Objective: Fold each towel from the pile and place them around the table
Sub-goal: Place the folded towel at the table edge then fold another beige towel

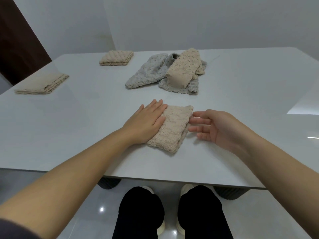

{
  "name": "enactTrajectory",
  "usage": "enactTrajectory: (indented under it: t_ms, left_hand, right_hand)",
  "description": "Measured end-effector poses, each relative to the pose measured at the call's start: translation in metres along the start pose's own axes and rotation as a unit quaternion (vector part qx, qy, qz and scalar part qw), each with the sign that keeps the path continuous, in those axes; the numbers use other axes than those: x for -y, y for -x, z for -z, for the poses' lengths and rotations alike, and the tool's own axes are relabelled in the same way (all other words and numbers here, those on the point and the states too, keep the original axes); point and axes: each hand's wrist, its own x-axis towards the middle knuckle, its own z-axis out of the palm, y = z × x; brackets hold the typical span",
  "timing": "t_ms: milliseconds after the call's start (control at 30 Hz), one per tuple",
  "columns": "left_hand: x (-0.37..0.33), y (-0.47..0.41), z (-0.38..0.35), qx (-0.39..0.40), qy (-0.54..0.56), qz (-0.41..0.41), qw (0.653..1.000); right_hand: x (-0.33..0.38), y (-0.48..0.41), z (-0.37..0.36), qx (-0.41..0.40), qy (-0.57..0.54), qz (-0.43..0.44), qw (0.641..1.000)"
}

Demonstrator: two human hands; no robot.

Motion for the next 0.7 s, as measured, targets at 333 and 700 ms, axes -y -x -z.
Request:
enactTrajectory:
  t_ms: [333,700]
  left_hand:
    - [0.001,-0.002,0.002,0.010,0.006,-0.005,1.000]
    - [0.007,-0.005,0.003,0.041,0.022,-0.017,0.999]
  right_hand:
    - [0.011,0.015,-0.025,0.216,0.056,-0.155,0.962]
    - [-0.007,0.018,-0.049,0.264,0.156,-0.024,0.952]
